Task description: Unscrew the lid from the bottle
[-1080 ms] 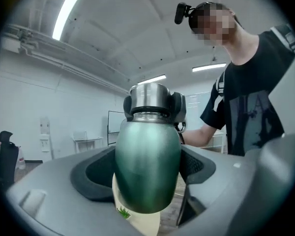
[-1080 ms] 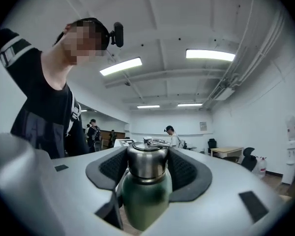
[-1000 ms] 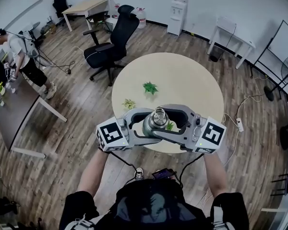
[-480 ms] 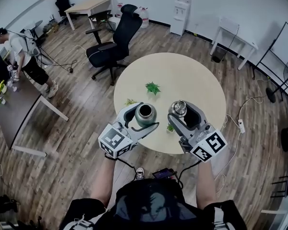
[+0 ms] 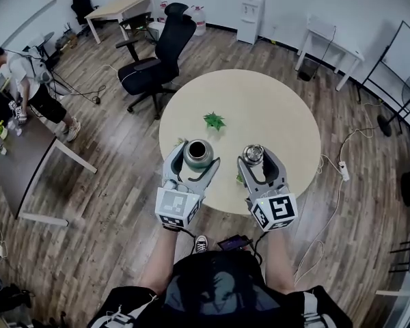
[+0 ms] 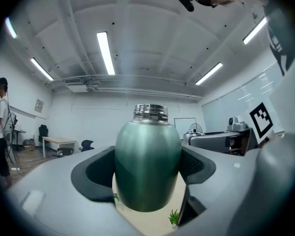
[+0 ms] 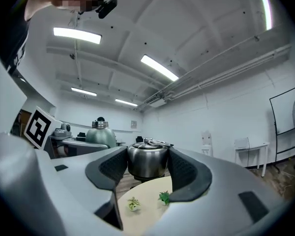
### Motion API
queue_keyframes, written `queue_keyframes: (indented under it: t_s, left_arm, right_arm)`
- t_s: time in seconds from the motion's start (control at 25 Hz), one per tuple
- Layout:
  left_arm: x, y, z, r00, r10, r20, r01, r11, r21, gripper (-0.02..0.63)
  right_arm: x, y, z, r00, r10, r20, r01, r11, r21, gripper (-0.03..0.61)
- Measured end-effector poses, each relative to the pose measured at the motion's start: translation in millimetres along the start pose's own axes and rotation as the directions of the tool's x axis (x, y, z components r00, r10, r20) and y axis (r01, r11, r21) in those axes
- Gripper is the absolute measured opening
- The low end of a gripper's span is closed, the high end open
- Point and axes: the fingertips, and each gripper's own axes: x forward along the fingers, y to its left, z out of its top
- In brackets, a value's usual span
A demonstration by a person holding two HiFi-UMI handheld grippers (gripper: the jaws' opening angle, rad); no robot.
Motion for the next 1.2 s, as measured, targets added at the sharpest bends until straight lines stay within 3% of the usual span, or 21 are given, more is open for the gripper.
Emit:
queue_keyframes:
  t_s: [0.28,1.2]
  left_arm:
    - [-2,2,-16,0.998,0.061,0.009,-0.061,0.998,-0.027,0.379]
    - [-7,6,-10,0.997,0.068,0.019,-0.068,0.998,-0.018,0.379]
  right_arm:
    - [1,-4,-20,0.999,-0.045,-0.024,0.045,0.999,0.017,0.259]
    - [-1,0,-18,0.999,-0.04,-0.034,0.041,0.999,0.016,0.258]
